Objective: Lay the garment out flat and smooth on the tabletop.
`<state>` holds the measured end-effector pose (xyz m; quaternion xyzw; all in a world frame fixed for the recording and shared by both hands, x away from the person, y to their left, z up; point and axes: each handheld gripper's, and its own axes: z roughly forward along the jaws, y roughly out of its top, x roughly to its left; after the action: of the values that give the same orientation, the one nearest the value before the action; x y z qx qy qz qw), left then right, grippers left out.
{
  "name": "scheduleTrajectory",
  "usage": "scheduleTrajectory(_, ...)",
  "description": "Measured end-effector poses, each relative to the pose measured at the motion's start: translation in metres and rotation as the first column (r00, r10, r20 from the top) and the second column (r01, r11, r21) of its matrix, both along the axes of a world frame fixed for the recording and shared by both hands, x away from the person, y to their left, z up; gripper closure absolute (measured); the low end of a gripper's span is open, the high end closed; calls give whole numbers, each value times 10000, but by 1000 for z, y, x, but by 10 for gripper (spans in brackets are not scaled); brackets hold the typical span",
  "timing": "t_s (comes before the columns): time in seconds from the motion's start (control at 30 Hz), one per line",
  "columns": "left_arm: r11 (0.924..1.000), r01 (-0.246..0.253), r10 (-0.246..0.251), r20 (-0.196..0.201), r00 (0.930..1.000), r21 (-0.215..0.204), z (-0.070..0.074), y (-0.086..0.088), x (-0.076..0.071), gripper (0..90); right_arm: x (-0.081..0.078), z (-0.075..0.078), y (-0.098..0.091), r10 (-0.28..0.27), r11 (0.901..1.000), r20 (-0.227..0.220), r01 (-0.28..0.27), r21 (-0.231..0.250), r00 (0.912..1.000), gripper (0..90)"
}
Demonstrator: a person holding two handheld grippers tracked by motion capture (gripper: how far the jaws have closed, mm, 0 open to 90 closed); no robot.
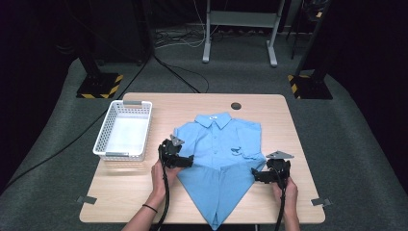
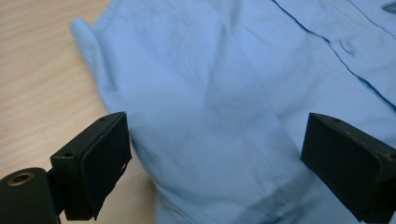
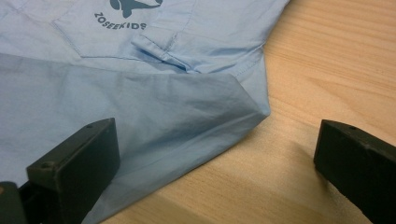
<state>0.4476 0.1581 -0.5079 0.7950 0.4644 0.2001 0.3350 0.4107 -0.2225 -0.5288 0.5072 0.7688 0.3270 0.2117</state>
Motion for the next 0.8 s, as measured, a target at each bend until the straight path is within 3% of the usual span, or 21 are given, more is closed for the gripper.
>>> scheduleTrajectory(0.1, 9995, 195, -190, -181, 9997, 240, -8, -3, -7, 49, 0, 0, 0, -8, 10000, -4, 8, 3, 10000, 0)
scheduleTrajectory(0.2, 9996, 240, -233, -510, 9984, 124, -17, -3, -9, 38, 0, 0, 0, 14, 10000, -2, -14, 4, 10000, 0)
scheduleTrajectory(0.43, 9997, 211, -211, -68, 9998, -116, -22, -4, -20, 17, -4, 0, 4, 9, 10000, 17, -9, -5, 10000, 0)
scheduleTrajectory(0.8, 9994, 340, -340, -58, 9994, -83, -22, -11, -31, 17, -13, 0, 3, -590, 9983, 11, 590, 5, 9983, 0)
